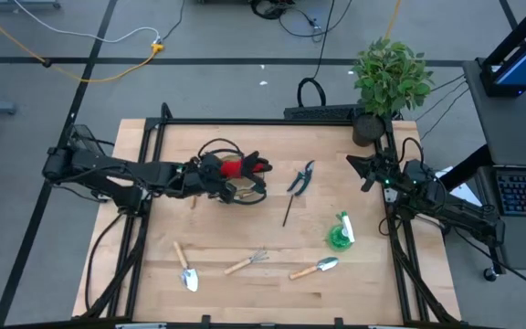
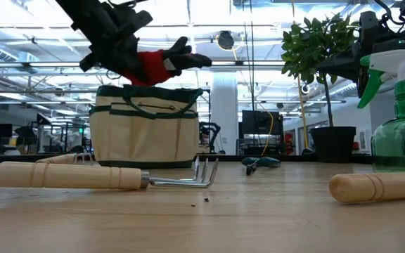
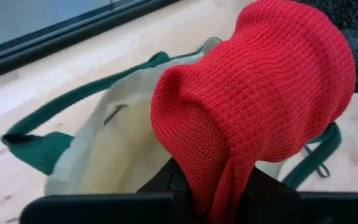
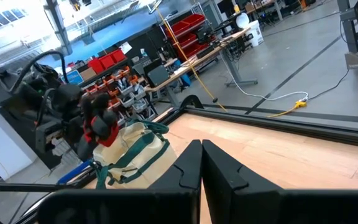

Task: Pick & Place Garden tools in Gardening bag
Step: Put the red gloves into the gardening bag

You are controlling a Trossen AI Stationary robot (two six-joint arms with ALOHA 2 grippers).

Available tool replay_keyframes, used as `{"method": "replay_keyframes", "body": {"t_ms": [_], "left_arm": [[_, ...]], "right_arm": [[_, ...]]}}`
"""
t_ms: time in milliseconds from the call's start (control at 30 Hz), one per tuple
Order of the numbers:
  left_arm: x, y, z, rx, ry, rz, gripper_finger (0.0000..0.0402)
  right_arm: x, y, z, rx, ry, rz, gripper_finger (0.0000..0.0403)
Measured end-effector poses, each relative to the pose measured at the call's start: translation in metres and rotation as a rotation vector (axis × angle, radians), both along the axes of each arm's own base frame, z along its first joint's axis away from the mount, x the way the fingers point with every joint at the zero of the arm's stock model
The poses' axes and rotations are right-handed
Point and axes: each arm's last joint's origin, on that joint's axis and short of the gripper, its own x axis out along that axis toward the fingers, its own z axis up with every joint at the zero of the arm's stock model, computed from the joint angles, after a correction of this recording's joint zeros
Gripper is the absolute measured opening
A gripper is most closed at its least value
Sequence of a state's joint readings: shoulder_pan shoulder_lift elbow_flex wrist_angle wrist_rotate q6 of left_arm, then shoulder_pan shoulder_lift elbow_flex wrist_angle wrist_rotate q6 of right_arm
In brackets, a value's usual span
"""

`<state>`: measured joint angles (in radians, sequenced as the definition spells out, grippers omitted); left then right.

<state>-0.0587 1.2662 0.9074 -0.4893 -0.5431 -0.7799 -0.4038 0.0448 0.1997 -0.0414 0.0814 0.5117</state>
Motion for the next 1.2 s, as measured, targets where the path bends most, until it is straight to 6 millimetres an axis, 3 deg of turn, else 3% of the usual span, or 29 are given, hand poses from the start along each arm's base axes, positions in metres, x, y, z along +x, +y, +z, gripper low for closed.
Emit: {"method": "replay_keyframes", "body": {"t_ms": [1200], "left_arm": [[-0.007, 0.008, -0.015, -0.001, 0.141, -0.047, 0.0041]], "right_arm": [[0.0, 0.0, 0.0, 0.0, -0.002, 0.003, 0.0004]]}}
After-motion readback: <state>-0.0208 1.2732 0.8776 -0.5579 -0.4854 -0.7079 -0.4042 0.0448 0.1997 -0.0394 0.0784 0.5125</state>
